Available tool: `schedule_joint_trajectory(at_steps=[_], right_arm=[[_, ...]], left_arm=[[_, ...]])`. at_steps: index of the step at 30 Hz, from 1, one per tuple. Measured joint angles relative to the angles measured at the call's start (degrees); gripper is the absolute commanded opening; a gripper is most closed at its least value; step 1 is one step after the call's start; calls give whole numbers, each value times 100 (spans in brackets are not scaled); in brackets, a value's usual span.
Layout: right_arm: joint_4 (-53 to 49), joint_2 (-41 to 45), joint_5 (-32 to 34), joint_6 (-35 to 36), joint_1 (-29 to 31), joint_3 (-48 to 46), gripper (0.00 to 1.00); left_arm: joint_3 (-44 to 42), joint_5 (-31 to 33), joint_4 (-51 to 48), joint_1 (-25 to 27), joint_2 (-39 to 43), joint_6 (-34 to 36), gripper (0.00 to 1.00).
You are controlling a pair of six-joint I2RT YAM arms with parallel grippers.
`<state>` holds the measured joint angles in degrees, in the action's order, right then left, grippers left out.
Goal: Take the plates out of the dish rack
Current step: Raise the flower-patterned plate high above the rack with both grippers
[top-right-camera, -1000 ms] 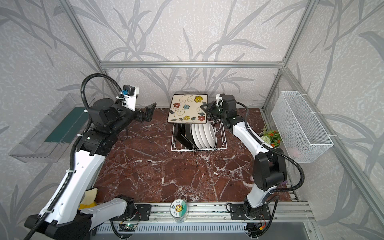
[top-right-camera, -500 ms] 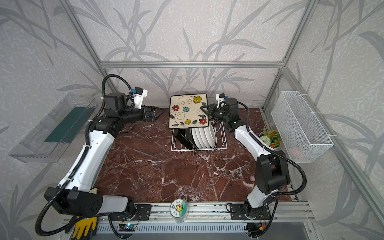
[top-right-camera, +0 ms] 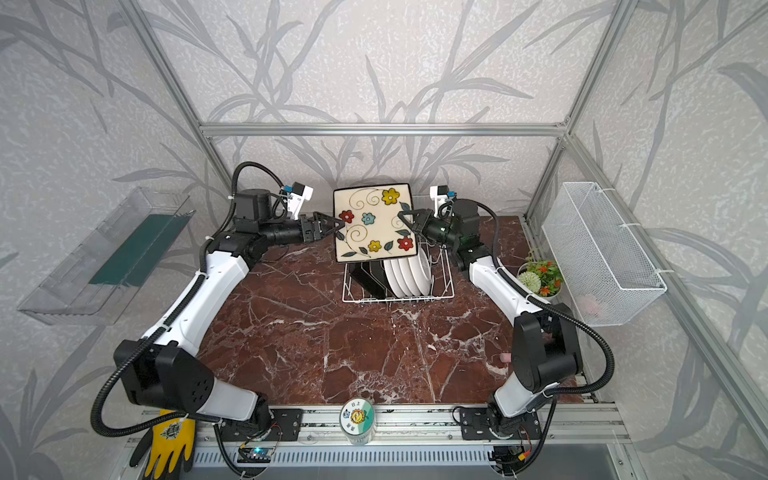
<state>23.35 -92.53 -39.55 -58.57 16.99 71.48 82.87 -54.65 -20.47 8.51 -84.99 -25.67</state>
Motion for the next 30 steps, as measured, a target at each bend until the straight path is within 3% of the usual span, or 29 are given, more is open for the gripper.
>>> schedule_joint_trajectory(at_steps=[7, 10, 13, 19, 25, 28, 30], right_arm=[[175, 0, 4, -17, 96, -2, 0], [343, 0, 2, -76, 122, -52, 0], [522, 0, 4, -164, 146, -164, 0], [855, 0, -7, -293, 151, -328, 0], [1091, 0, -57, -313, 114, -343, 0], [1130, 0, -94, -339, 94, -350, 0], [1147, 0, -107, -369, 87, -354, 0]], left_arm=[[2, -7, 251, 326, -151, -127, 84], [24, -39, 337, 372, -275, -170, 72], [39, -76, 396, 382, -374, -238, 51], [44, -42, 487, 374, -417, -378, 29], [44, -142, 669, 365, -417, -627, 14], [44, -208, 723, 363, -415, -717, 0], [44, -225, 732, 363, -415, -767, 0]])
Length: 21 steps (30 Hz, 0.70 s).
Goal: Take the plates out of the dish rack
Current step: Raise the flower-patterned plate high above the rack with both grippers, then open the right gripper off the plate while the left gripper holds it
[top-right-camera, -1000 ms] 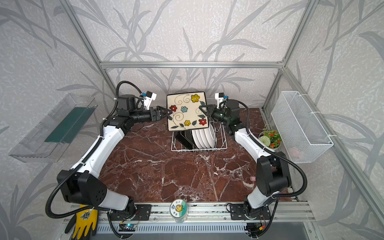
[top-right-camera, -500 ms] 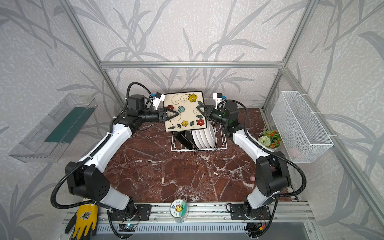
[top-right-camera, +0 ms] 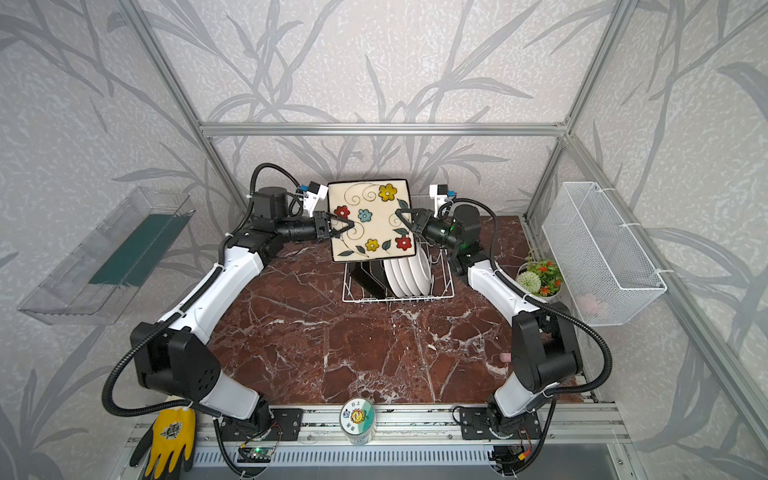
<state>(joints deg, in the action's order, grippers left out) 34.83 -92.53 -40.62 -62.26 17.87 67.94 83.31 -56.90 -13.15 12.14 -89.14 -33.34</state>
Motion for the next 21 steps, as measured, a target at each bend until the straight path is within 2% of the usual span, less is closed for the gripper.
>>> schedule_joint_trajectory(at_steps=[5, 21], right_arm=[[7, 0, -20, -22, -11, 0, 3], [-87, 0, -42, -46, -17, 2, 27]], left_arm=[[-4, -46, 83, 0, 0, -177, 0], [-35, 9, 280, 42, 44, -505, 0]])
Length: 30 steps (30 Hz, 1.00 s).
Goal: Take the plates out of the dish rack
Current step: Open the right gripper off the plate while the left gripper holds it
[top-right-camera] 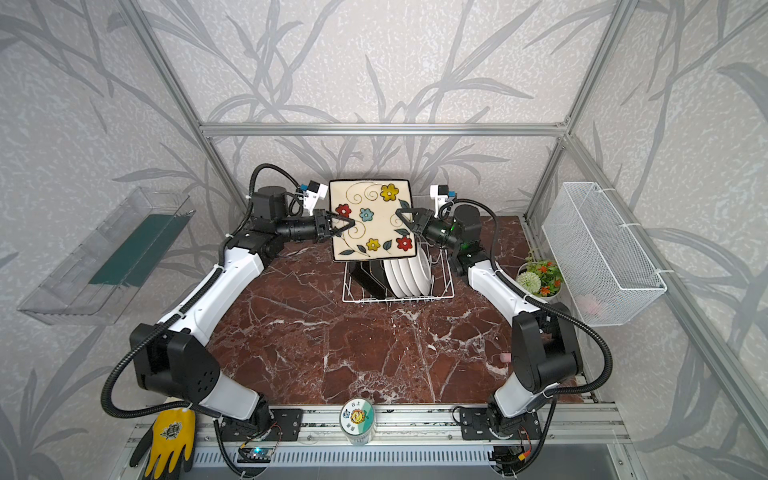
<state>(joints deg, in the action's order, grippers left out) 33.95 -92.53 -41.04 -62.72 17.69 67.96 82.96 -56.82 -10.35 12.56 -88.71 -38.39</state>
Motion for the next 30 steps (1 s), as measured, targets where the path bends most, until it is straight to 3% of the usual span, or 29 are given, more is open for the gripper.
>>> schedule_joint_trajectory(at_steps=[12, 21, 30], right_arm=[[7, 0, -7, -109, -20, 4, 43], [-59, 79, -52, -181, -24, 55, 71], [-621, 389, -13, 214, -24, 72, 97]], left_arm=[[-105, 111, 164, 13, 0, -345, 0], [-105, 245, 181, 15, -2, -409, 0], [-105, 280, 177, 15, -2, -431, 0]])
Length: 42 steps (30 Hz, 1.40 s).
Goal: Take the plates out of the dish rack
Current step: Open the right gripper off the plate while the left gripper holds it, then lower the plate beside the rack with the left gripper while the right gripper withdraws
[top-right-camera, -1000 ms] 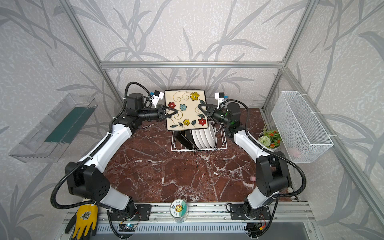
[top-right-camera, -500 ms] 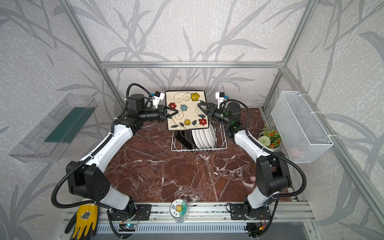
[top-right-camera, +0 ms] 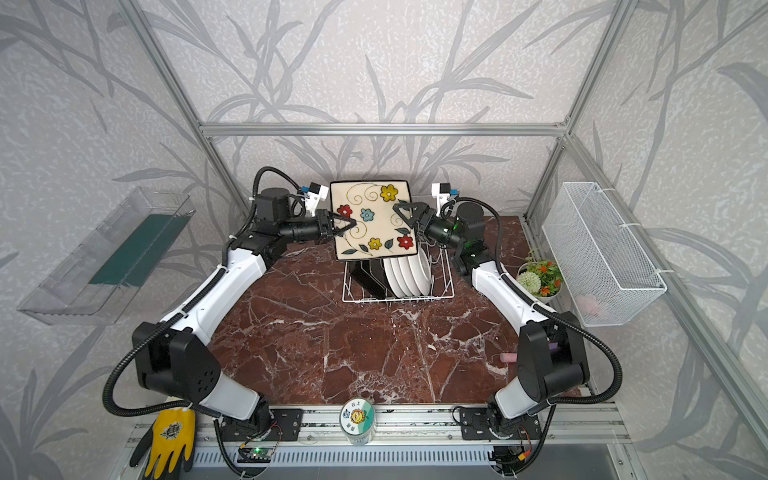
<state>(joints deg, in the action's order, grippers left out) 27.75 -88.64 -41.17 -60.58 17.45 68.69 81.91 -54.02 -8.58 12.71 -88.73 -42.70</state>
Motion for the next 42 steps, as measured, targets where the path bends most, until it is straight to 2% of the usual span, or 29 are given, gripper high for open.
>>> schedule_joint_trajectory(at_steps=[11, 23, 31, 38, 42], right_arm=[[-1268, 319, 116, 992, 0, 258, 99], [-2688, 1290, 140, 2522, 0, 302, 99], [-3440, 1488, 35, 3383, 52, 372, 99], [-3952, 1545, 35, 4013, 278, 374, 99], [-4389, 1620, 256, 4481, 503, 514, 99]], left_arm=[[90, 17, -188, -33, 0, 98, 0], [1408, 485, -2048, -227, 0, 1445, 0], [2284, 1045, -3324, -361, 0, 2234, 0], [2671, 1364, -3799, -636, 9, 2518, 0], [2673, 1585, -3993, -833, 31, 2594, 0]])
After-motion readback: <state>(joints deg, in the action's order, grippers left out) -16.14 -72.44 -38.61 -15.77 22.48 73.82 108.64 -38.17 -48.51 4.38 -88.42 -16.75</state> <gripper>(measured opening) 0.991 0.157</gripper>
